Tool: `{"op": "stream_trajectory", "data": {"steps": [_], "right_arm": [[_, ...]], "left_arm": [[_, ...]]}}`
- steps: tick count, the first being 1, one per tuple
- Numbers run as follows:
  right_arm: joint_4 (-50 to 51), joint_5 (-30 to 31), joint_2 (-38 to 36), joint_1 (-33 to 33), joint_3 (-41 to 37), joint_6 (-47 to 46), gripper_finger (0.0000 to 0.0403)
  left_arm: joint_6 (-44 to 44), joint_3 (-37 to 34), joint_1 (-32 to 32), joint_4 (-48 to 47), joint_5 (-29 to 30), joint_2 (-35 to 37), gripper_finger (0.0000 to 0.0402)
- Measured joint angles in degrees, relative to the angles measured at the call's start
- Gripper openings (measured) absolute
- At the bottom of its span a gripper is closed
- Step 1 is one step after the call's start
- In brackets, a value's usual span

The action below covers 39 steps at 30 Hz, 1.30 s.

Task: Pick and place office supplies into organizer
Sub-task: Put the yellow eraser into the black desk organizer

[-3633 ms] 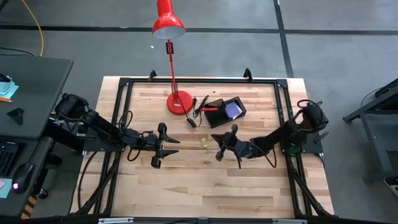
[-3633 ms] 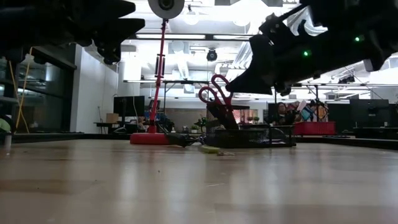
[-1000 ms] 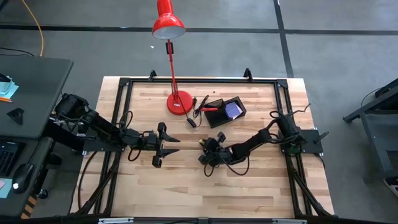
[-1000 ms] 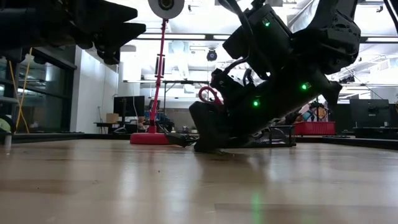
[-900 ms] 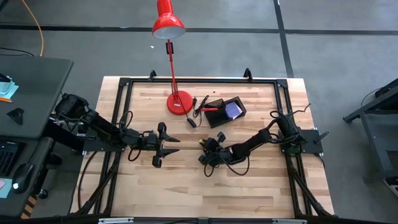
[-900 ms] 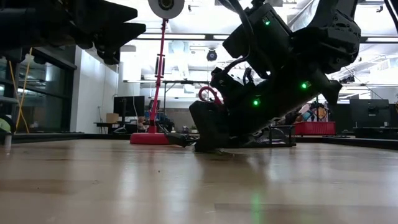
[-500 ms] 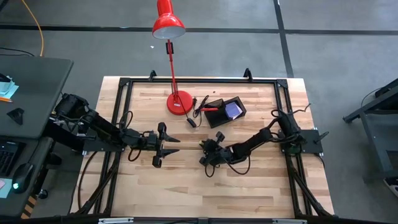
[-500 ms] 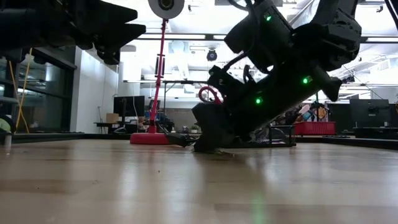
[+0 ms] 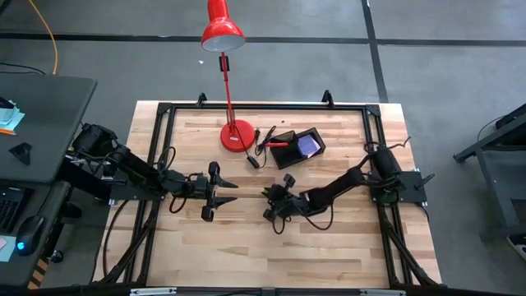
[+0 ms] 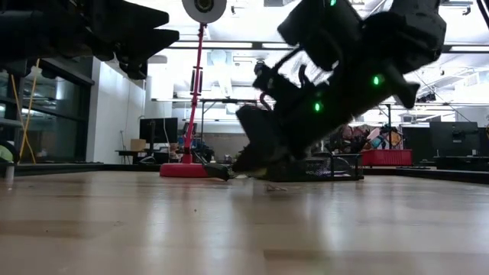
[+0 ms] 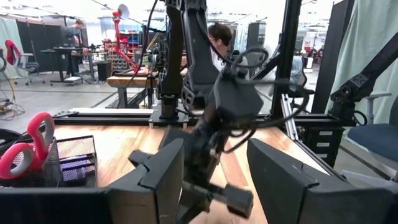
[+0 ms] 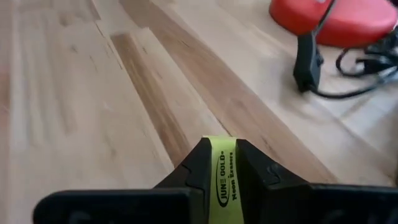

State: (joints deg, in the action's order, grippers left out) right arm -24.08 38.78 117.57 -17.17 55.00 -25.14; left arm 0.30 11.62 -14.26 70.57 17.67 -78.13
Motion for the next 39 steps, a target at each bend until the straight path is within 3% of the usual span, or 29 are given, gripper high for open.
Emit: {"op": "stream_trajectory", "data": {"steps": [4,14,20,27,39], "right_arm": [[2.6,-0.5,-3.7,0.0,0.0,0.2,0.0029],[24.4,1.4,-13.9,0.4,0.1,-6.1,0.0032],[33.2,-0.4,-18.8,3.5,0.1,-8.0,0.0038],[38.9,-9.0,-21.7,9.7,0.1,-7.3,0.0036],[39.5,-20.1,-21.7,19.9,0.1,-2.5,0.0037]], "left_arm": [[0.0,0.0,0.0,0.0,0.0,0.0,0.0168],[0.0,0.0,0.0,0.0,0.0,0.0,0.0168],[0.0,0.0,0.0,0.0,0.0,0.0,0.0168],[0.0,0.0,0.0,0.0,0.0,0.0,0.0168],[0.0,0.0,0.0,0.0,0.0,0.0,0.0168]]}}
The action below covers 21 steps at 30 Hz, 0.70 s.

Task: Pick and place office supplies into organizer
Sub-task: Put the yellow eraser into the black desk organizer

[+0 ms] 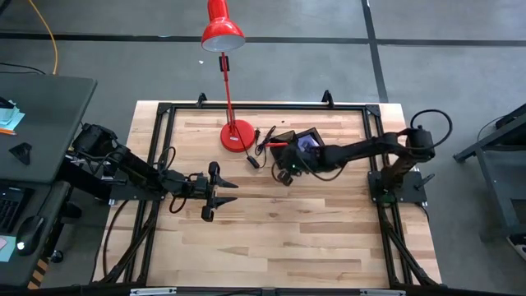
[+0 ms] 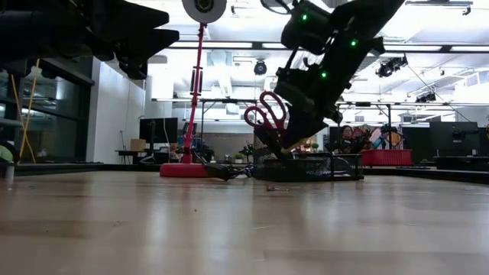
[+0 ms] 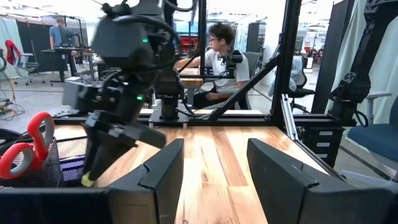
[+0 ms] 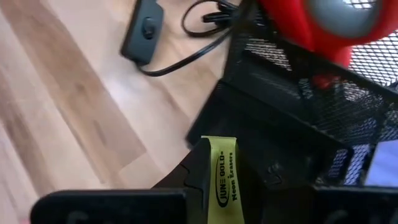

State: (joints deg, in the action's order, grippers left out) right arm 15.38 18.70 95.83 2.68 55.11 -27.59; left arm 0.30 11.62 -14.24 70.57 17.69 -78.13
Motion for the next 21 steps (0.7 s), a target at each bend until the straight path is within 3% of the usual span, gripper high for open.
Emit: {"op": "stream_trajectory", "data": {"steps": [10,21], "right_arm": [[0.3,-4.2,0.0,4.6,0.0,2.1,0.0051],[0.3,1.9,0.0,4.6,0.0,0.7,0.0137]], "left_arm": [[0.0,0.0,0.0,0.0,0.0,0.0,0.0168],[0.0,0.0,0.0,0.0,0.0,0.0,0.0168]]}}
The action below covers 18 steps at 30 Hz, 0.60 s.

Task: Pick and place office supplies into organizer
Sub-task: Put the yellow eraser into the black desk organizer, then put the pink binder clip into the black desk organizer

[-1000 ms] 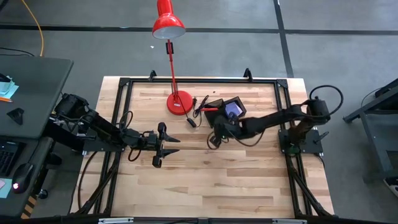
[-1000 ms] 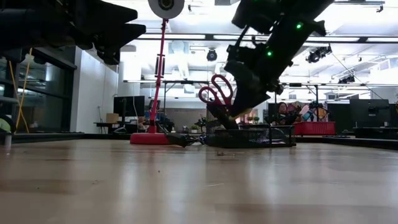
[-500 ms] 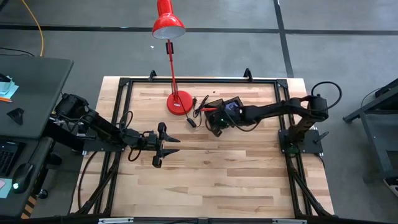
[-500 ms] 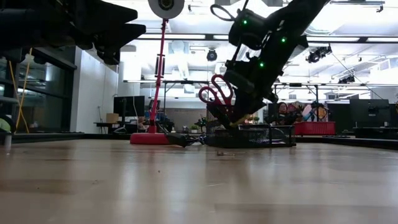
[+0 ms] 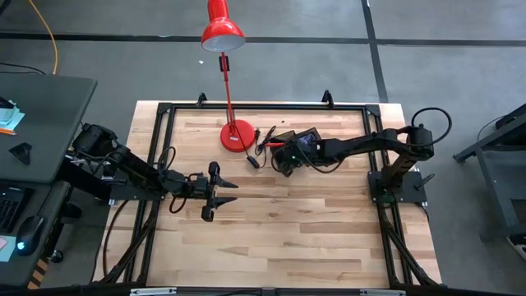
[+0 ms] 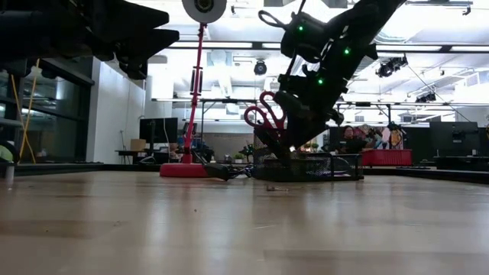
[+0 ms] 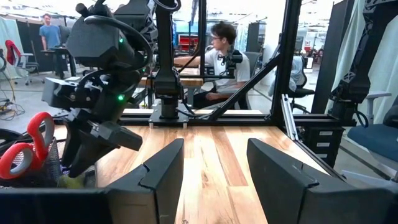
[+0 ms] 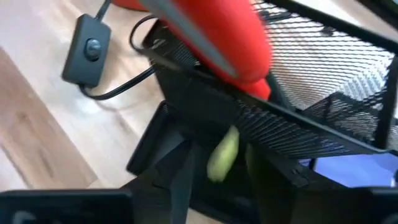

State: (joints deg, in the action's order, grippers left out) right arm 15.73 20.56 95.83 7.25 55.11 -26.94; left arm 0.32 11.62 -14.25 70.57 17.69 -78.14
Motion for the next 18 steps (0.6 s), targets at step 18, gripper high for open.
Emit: {"op": "stream_trajectory", "data": {"steps": [18], "right_arm": [[1.6,1.4,0.0,-8.8,0.0,-4.0,0.0183]], "left_arm": [[-0.5,0.0,0.0,-1.1,0.0,0.0,0.0168]]}}
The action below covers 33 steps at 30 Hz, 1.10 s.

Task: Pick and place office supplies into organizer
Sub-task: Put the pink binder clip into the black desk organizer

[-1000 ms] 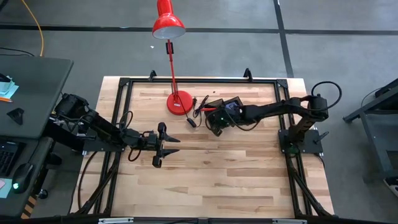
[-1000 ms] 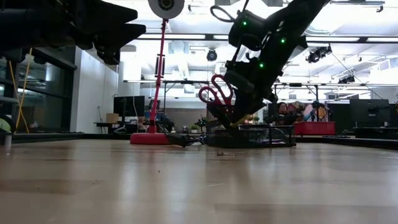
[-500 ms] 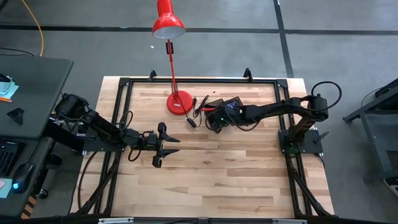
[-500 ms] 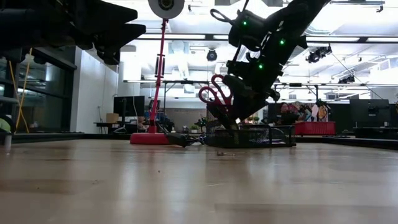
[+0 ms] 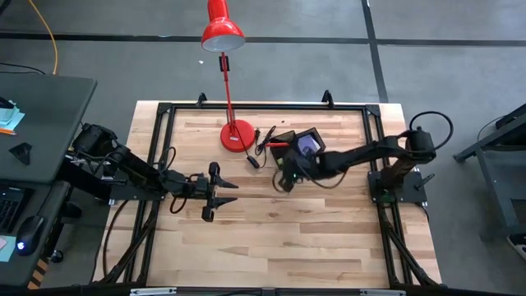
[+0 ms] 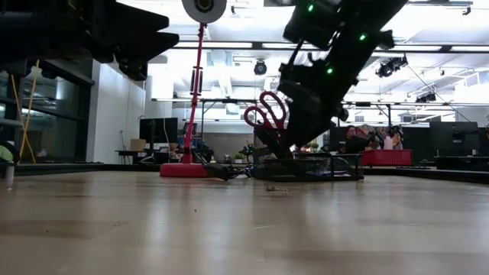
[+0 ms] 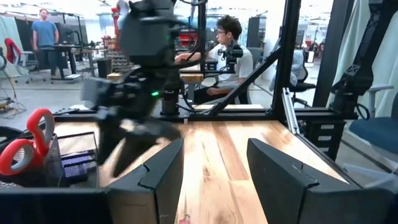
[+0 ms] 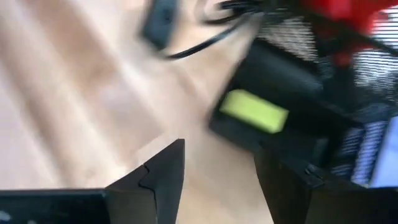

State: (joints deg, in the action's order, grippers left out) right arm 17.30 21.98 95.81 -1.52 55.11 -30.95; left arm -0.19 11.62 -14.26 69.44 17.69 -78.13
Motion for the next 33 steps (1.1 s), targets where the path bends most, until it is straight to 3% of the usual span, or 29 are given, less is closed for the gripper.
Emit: {"op": "stream_trajectory", "data": {"steps": [5,18,28,33], "right_arm": [[-2.6,1.6,0.1,-8.0,-0.7,1.9,0.0184],[-36.8,9.4,0.3,-22.7,-18.2,8.9,0.0184],[-65.8,10.5,0.3,-23.8,-31.7,19.3,0.0184],[-70.6,9.8,0.3,-20.3,-33.4,24.4,0.0184]], "left_arm": [[-1.0,0.0,0.0,-0.5,0.0,0.0,0.0168],[-1.0,0.0,0.0,1.7,0.0,0.0,0.0168],[-2.6,0.0,0.0,4.5,1.4,0.0,0.0168],[-5.9,0.6,0.0,4.4,3.2,0.0,0.0168]]}}
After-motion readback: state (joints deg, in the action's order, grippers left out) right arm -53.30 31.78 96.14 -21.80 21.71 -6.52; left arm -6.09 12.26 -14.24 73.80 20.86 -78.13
